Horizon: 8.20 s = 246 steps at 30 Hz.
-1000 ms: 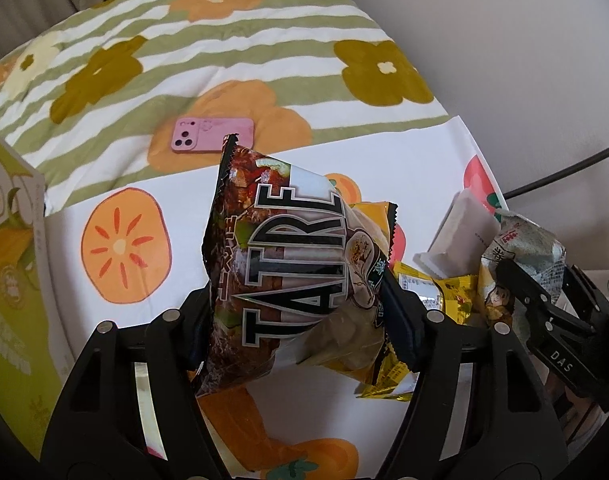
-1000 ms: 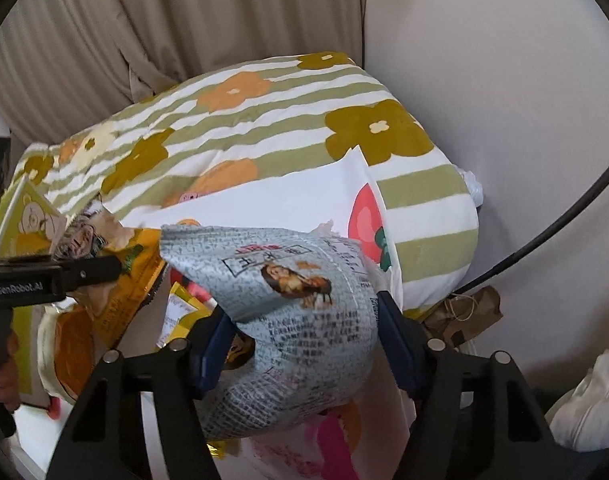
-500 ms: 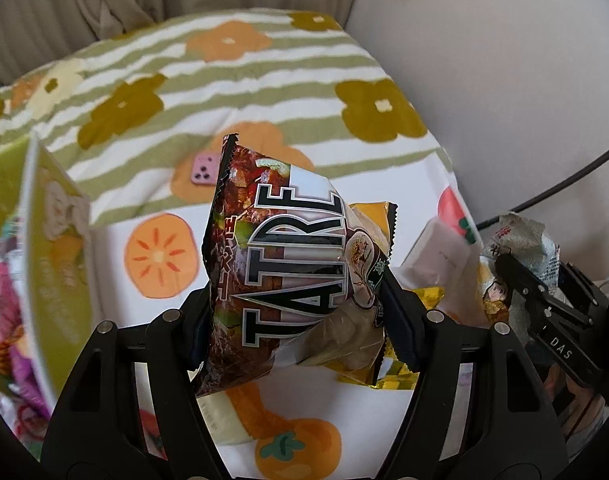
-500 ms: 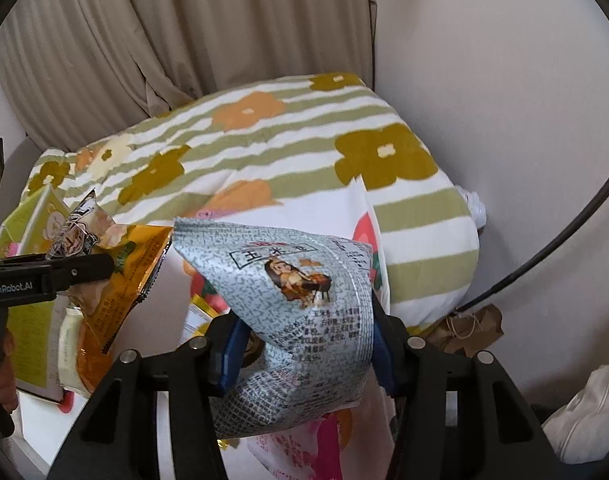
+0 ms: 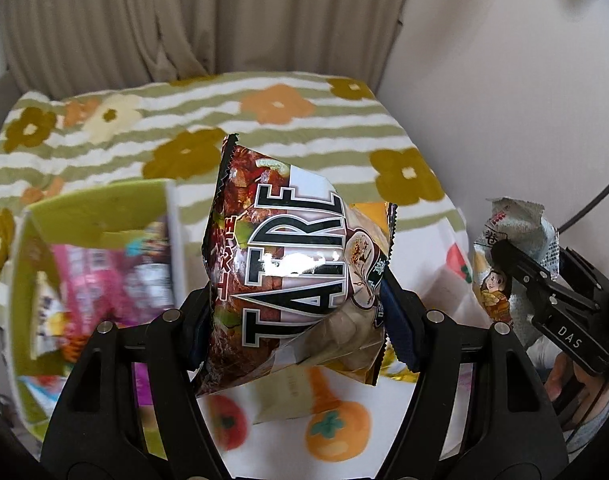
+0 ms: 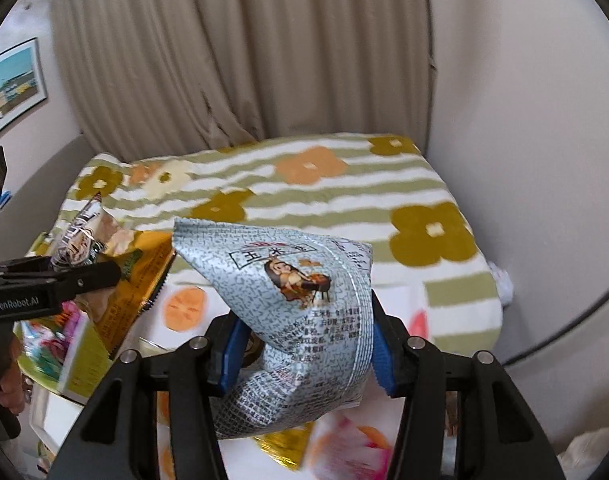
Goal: Organize snacks
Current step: 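Carry the TATRE bag into the box with left tool while right tool carries grey bag, then move both tools back toward the gold and pink bags on the cloth, then grasp the gold bag with left tool while right tool grasps pink Oishi bag, then drop the gold bag into the box with left tool while right tool drops pink bag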
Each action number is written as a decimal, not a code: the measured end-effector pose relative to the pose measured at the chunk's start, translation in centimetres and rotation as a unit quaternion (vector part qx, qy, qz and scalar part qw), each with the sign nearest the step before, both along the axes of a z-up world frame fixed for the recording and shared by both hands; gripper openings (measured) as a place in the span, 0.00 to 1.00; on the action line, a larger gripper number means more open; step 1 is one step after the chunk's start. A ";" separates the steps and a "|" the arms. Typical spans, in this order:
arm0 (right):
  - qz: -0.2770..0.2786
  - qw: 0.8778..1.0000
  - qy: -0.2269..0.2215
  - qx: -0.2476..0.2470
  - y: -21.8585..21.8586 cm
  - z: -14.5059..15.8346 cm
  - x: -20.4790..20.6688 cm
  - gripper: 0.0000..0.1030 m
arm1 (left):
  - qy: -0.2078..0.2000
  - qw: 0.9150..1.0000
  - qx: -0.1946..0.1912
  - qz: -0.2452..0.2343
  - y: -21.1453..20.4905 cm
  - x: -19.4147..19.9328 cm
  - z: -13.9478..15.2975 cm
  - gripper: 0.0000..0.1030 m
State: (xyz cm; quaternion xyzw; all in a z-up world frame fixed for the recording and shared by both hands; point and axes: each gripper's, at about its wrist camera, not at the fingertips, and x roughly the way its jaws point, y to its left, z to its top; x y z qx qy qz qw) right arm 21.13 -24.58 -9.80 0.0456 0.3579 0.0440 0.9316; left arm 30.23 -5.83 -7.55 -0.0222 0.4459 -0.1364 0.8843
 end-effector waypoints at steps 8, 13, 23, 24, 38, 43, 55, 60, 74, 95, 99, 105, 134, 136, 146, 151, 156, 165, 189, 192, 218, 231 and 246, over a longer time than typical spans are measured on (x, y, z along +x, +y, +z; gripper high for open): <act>0.073 0.996 -0.028 0.032 9.7 3.1 1.7 0.47 | -0.018 0.999 0.001 0.046 9.7 -0.3 2.3 0.65; 0.110 0.992 -0.029 0.056 15.9 4.0 3.5 0.47 | -0.011 0.998 0.003 0.068 16.2 1.2 1.8 0.65; 0.120 0.991 0.008 0.050 24.6 2.1 7.5 0.47 | 0.046 0.997 0.000 0.066 24.1 6.8 -3.6 0.66; 0.118 0.992 0.013 0.049 25.1 1.7 8.0 0.47 | 0.055 0.996 0.001 0.063 24.6 7.4 -4.3 0.67; 0.129 0.989 0.060 0.040 28.4 -1.2 10.8 0.47 | 0.036 0.994 0.027 0.095 27.5 5.9 -4.5 1.00; 0.147 0.986 0.070 0.036 29.0 -1.6 11.9 0.47 | 0.040 0.994 0.004 0.101 27.7 4.1 -4.9 1.00; 0.169 0.981 0.090 0.036 31.2 -3.0 15.3 0.48 | 0.053 0.992 0.008 0.112 27.3 3.6 -6.3 1.00; 0.163 0.982 0.086 0.043 30.8 -3.0 15.1 0.95 | 0.052 0.992 0.018 0.110 27.0 3.1 -6.2 1.00; 0.153 0.986 0.055 0.034 29.8 -0.3 12.3 1.00 | 0.031 0.993 0.024 0.110 26.7 0.7 -3.8 1.00; 0.096 0.995 -0.002 0.020 24.5 6.4 1.5 1.00 | -0.035 0.996 0.026 0.078 21.3 -6.0 3.0 1.00; 0.074 0.997 -0.012 0.018 21.1 6.8 -0.9 1.00 | -0.049 0.996 0.034 0.065 17.7 -7.3 3.7 1.00; 0.036 0.999 -0.034 0.006 15.1 6.8 -4.7 1.00 | -0.047 0.997 0.017 0.054 11.6 -8.9 3.3 1.00; -0.108 0.990 0.088 0.004 -3.8 -7.6 -10.5 1.00 | 0.098 0.975 0.027 -0.199 -17.7 -3.5 -14.9 0.89; -0.116 0.988 0.098 0.013 -4.1 -8.8 -10.4 1.00 | 0.118 0.972 0.028 -0.204 -18.1 -2.7 -16.5 0.85; -0.134 0.985 0.110 0.011 -3.4 -12.5 -10.0 0.99 | 0.165 0.960 0.038 -0.225 -19.0 -1.6 -20.9 0.67; -0.129 0.985 0.110 -0.001 -3.0 -13.4 -9.4 0.98 | 0.150 0.960 0.052 -0.231 -19.0 -1.5 -21.0 0.48; -0.119 0.985 0.123 -0.008 -2.7 -14.4 -8.7 0.85 | 0.144 0.959 0.057 -0.237 -19.0 -1.4 -20.9 0.43; -0.115 0.984 0.137 -0.016 -3.0 -15.0 -7.6 0.83 | 0.139 0.964 0.068 -0.214 -18.0 -1.6 -20.5 0.43; -0.060 0.986 0.154 -0.038 -2.0 -15.4 -6.8 0.40 | 0.117 0.977 0.059 -0.166 -16.8 -4.3 -18.6 0.43; -0.054 0.987 0.145 -0.043 -1.9 -14.3 -7.3 0.37 | 0.104 0.980 0.055 -0.159 -16.6 -4.9 -16.9 0.43; 0.124 0.992 -0.012 -0.013 10.6 3.7 -6.7 0.34 | -0.018 0.998 0.006 0.059 5.7 -8.6 0.8 0.43; 0.197 0.979 0.007 0.050 25.1 3.2 -0.8 0.34 | 0.044 0.991 0.014 0.127 21.8 -3.9 -2.1 0.44; 0.155 0.986 0.050 0.031 28.0 1.6 -0.2 0.34 | 0.058 0.992 -0.014 0.112 26.3 -4.7 -4.4 0.94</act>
